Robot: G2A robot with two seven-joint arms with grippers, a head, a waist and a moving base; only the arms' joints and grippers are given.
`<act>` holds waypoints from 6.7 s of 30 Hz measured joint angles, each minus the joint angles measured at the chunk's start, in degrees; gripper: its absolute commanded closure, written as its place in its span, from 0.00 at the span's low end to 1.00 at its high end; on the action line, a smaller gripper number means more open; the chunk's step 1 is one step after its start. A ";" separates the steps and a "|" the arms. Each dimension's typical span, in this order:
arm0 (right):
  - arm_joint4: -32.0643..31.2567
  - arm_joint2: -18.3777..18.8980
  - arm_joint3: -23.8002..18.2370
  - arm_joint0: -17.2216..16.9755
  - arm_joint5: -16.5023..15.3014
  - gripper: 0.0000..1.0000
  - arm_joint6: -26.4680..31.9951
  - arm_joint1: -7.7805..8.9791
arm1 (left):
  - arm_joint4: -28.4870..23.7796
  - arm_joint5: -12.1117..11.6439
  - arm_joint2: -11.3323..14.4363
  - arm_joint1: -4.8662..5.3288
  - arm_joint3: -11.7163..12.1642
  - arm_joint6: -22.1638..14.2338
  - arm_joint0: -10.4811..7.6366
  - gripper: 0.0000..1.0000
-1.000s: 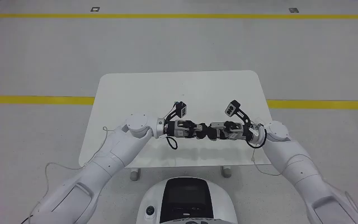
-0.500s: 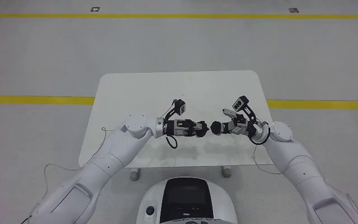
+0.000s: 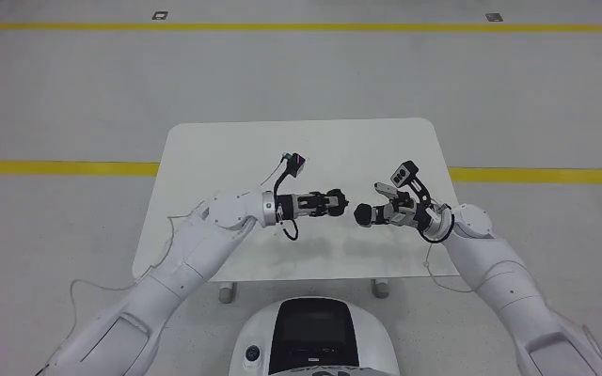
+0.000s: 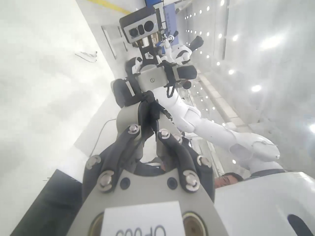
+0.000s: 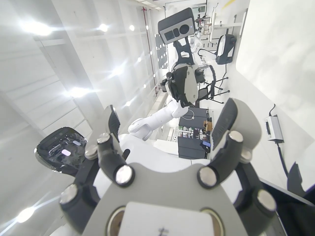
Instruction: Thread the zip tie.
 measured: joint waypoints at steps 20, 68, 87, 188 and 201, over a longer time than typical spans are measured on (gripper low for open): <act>-13.41 9.45 -3.70 -1.17 -0.75 0.00 -3.83 3.69 | 2.48 0.01 -3.52 0.53 -5.27 1.84 3.60 1.00; -86.65 12.90 -28.17 0.27 18.61 0.00 5.71 11.06 | 2.48 0.01 -3.52 0.53 -5.27 1.84 3.60 1.00; -95.25 5.33 -24.75 3.64 13.30 0.00 3.00 12.26 | 2.48 0.01 -3.52 0.53 -5.27 1.84 3.60 1.00; -101.27 -14.10 14.39 19.09 -3.55 0.84 -15.94 1.44 | 2.48 0.01 -3.52 0.53 -5.27 1.84 3.60 1.00; -102.31 -11.74 10.08 17.63 -3.54 0.75 -14.68 3.48 | 2.48 0.01 -3.52 0.53 -5.27 1.84 3.60 1.00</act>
